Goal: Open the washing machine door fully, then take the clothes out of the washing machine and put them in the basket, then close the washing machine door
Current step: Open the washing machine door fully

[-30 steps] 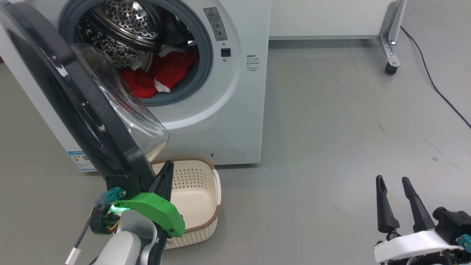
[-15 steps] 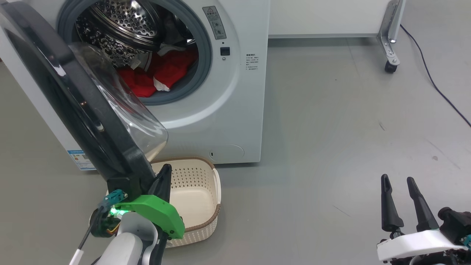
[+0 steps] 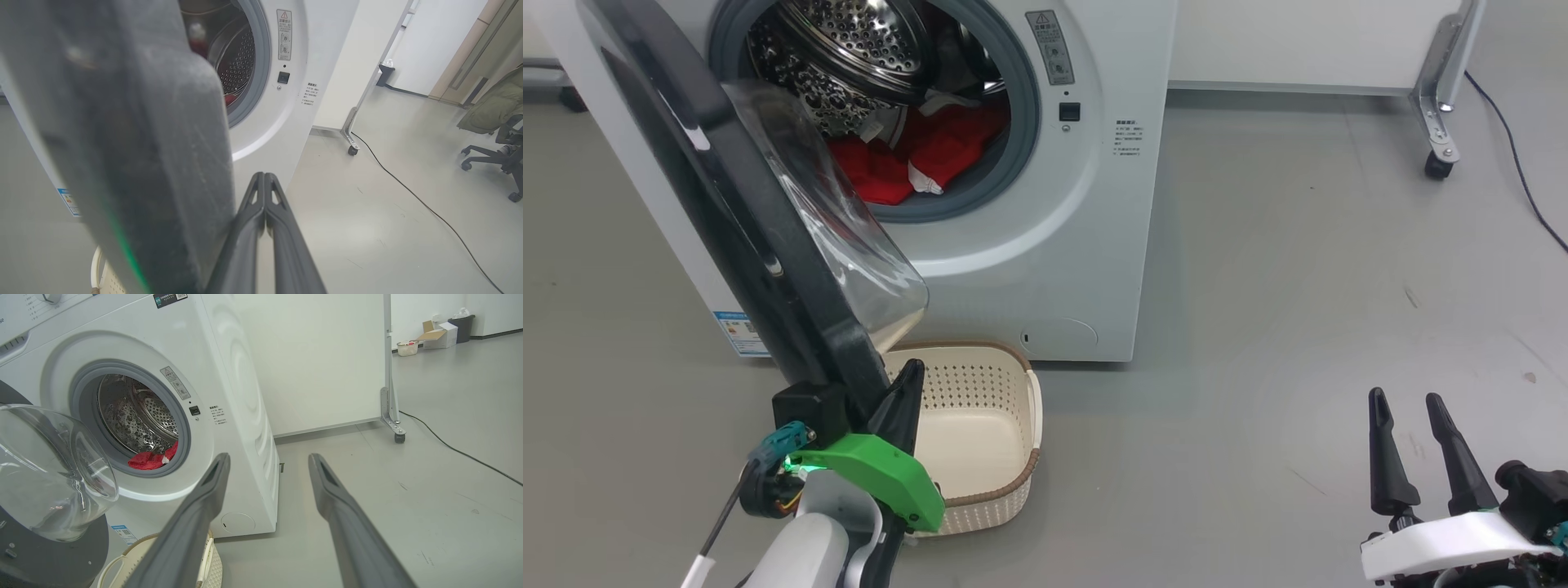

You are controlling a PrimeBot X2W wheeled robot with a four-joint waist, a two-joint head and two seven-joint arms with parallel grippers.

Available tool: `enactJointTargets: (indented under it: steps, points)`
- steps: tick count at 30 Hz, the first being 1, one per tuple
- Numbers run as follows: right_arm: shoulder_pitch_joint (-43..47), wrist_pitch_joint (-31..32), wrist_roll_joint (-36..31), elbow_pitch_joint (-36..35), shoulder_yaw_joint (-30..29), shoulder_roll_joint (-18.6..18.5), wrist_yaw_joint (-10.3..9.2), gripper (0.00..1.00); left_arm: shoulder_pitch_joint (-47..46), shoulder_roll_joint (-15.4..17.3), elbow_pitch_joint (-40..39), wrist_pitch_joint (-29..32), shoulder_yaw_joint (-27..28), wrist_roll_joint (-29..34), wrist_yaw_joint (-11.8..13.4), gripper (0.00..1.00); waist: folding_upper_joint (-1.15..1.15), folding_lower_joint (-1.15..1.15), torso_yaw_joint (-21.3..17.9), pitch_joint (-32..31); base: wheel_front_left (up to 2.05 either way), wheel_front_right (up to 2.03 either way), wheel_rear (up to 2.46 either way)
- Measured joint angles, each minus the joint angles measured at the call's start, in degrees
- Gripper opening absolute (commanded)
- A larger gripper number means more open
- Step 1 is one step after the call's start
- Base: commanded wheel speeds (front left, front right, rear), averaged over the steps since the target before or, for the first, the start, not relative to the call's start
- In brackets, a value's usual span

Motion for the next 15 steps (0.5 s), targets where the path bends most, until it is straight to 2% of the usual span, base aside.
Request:
enactJointTargets:
  steps: [15]
  points:
    - [0.02, 0.00, -0.14, -0.01, -0.49, 0.33, 0.43, 1.00, -0.35, -0.45, 2.23, -2.11, -1.04, -1.02, 0.44, 0.00, 0.00, 0.00, 7.11, -0.20, 0.00, 0.00, 0.00]
